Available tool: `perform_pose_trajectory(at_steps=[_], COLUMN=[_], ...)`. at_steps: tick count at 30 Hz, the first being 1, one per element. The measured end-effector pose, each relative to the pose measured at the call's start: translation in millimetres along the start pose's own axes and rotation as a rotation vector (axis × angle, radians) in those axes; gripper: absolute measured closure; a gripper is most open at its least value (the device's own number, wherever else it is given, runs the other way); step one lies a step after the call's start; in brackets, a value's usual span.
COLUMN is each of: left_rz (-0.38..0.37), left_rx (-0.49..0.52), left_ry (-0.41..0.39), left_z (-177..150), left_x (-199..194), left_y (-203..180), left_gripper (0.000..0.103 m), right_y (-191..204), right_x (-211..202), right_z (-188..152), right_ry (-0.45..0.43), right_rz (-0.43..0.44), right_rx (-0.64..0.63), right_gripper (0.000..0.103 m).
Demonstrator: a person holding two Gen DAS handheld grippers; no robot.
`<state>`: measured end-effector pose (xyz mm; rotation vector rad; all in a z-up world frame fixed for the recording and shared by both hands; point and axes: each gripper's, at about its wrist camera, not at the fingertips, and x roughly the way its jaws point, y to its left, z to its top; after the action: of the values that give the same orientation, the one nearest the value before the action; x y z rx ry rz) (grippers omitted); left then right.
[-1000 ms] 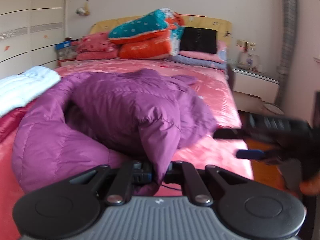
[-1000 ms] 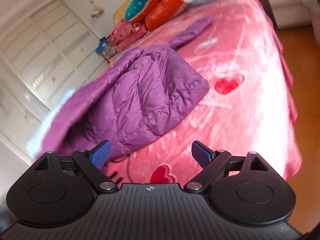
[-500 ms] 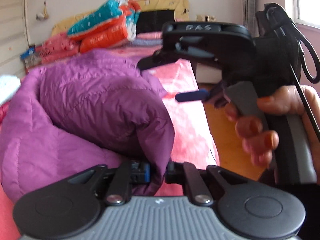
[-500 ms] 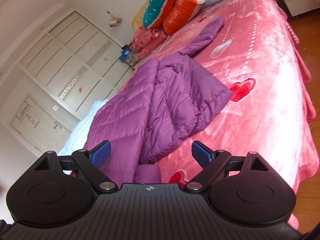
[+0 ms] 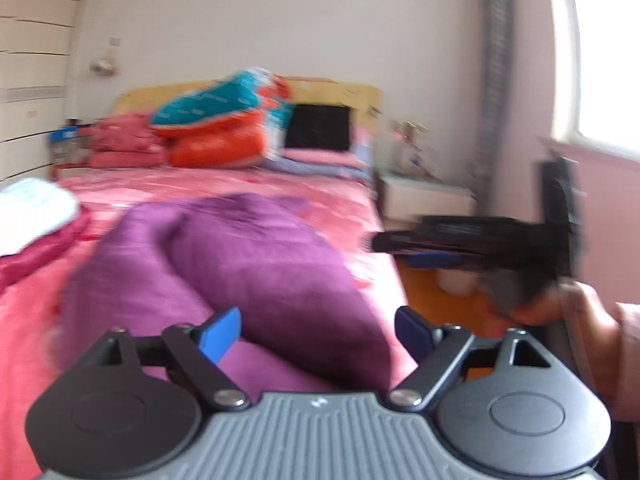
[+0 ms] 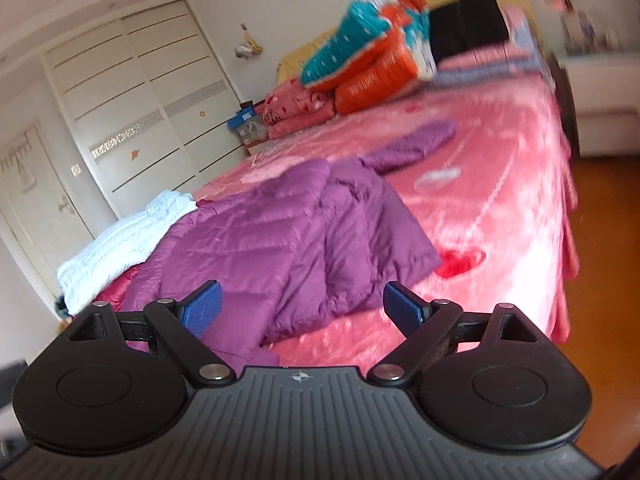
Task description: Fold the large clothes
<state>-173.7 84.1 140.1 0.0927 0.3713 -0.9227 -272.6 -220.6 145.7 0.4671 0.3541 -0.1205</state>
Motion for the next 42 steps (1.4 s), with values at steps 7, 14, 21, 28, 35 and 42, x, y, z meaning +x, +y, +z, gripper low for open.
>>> perform_pose_trajectory(at_steps=[7,14,21,28,35,42], left_rz=[0.148,0.044,-0.054,-0.102,-0.078,-0.119], left_rx=[-0.551,-0.911,-1.057,-1.073,-0.974,-0.735], left_ry=[0.089,0.094,0.092,0.073,0.017,-0.027], left_z=[-37.4,-73.3,-79.1,-69.0,-59.6,-42.2], left_x=[15.0,46.0,64.3,92.0,89.0,68.2], left_y=[123.3,167.7,187.7,191.5,176.6,142.4], left_gripper=[0.015,0.015,0.015,0.034,0.080,0.088], right_y=[41.5,59.0,90.5,105.2,110.4,139.6], right_x=[9.2,31.4,46.5,64.8,83.4,104.4], right_z=[-4.0,-4.6,3.8,16.4,20.0,46.6], right_ry=[0.011,0.058,0.076,0.078,0.131,0.144], right_rz=[-0.013,-0.024,0.006,0.001,-0.024,-0.007], right_rx=[-0.184,-0.265,-0.338,-0.365,-0.318,-0.380], right_gripper=[0.000,0.000,0.000,0.000,0.000,0.000])
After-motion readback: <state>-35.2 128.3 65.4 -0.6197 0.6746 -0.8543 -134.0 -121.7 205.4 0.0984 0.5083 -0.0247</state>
